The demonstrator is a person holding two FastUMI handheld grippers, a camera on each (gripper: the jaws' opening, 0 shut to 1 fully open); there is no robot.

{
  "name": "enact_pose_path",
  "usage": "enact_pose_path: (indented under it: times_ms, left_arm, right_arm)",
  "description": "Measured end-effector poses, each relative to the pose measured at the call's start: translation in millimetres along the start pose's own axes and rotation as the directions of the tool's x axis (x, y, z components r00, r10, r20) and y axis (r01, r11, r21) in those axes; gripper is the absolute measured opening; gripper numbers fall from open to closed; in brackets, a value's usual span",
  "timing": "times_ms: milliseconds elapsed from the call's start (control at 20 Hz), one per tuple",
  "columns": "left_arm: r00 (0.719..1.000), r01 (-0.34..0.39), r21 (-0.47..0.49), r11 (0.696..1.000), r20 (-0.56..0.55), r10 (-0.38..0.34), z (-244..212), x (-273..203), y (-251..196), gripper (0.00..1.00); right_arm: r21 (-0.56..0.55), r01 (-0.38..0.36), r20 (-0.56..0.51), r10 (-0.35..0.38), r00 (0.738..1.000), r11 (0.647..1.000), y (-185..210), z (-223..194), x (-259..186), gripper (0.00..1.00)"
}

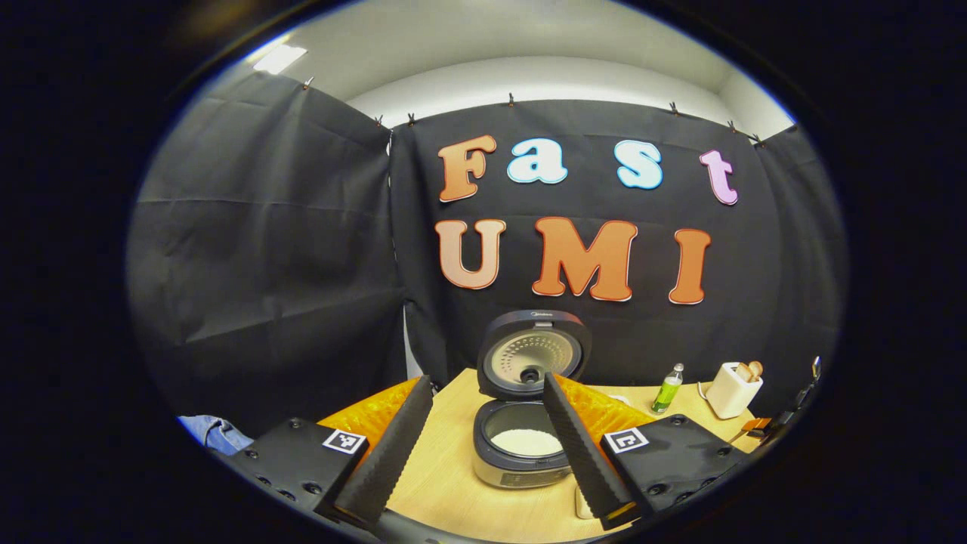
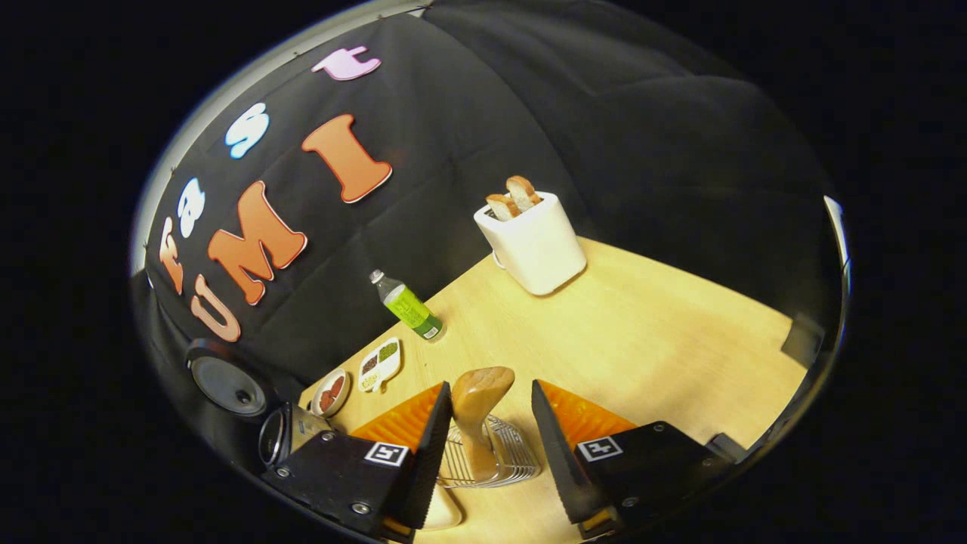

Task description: Close the left gripper, press the button to open the rice cooker; take a wooden spoon from the chopstick holder with the right hand, scoop a spoonful of rice and pour it into the rice cooker, then put the wooden spoon back into the chopstick holder.

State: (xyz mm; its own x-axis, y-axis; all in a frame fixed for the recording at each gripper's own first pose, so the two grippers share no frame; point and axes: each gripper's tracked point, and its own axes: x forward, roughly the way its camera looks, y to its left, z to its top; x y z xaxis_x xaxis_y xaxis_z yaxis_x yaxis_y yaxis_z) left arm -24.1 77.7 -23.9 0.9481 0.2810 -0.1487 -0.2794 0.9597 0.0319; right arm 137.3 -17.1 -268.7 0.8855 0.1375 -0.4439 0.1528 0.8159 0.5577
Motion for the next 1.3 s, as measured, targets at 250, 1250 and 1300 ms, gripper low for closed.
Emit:
enact_pose_path:
  times_ms: [250, 1250, 1300]
  left_arm:
    - [1.0, 0.005, -0.002, 1.0, -0.001, -0.005, -1, 4, 1, 1.0]
    - [0.998, 0.042, -0.006, 0.999, 0.04, -0.041, 2, 20, 60, 1.0]
    - [0.998, 0.041, -0.001, 0.999, 0.045, -0.041, 2, 23, 66, 1.0]
  right_arm:
    - [0.031, -0.049, 0.001, 0.049, 0.999, 0.998, 20, -1, 1, 0.25]
    - [-0.446, -0.257, 0.092, 0.329, 0.94, 0.857, 224, 8, -126, 0.15]
    - [-0.458, -0.275, 0.073, 0.344, 0.936, 0.845, 234, -4, -124, 0.14]
